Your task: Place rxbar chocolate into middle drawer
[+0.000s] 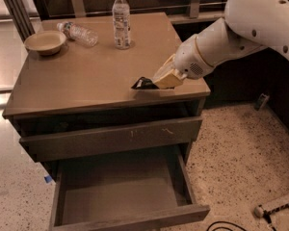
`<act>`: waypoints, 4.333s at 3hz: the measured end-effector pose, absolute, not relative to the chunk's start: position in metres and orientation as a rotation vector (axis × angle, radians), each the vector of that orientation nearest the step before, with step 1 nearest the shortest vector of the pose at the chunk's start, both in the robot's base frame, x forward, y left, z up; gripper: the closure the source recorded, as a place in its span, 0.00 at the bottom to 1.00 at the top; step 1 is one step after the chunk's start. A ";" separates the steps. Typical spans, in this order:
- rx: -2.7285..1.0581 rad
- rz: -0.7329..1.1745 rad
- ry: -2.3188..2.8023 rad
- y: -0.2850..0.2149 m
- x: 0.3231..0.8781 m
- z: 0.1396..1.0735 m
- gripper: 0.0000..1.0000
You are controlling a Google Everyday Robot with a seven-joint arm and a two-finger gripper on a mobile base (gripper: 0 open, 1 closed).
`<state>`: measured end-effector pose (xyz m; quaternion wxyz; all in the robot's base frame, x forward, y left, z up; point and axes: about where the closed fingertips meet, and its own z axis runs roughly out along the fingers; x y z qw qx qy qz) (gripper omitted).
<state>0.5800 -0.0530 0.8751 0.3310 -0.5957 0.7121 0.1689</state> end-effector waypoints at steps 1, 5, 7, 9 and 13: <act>-1.583 0.484 1.844 -0.047 0.536 0.878 1.00; -1.577 0.762 1.939 -0.049 0.449 0.727 1.00; -1.577 0.766 1.939 -0.049 0.449 0.726 0.81; -1.579 0.763 1.936 -0.049 0.449 0.728 0.27; -1.572 0.392 1.544 -0.032 0.484 0.995 0.00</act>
Offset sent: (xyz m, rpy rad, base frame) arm -0.1470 0.0119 0.0054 0.0511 0.1219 0.0667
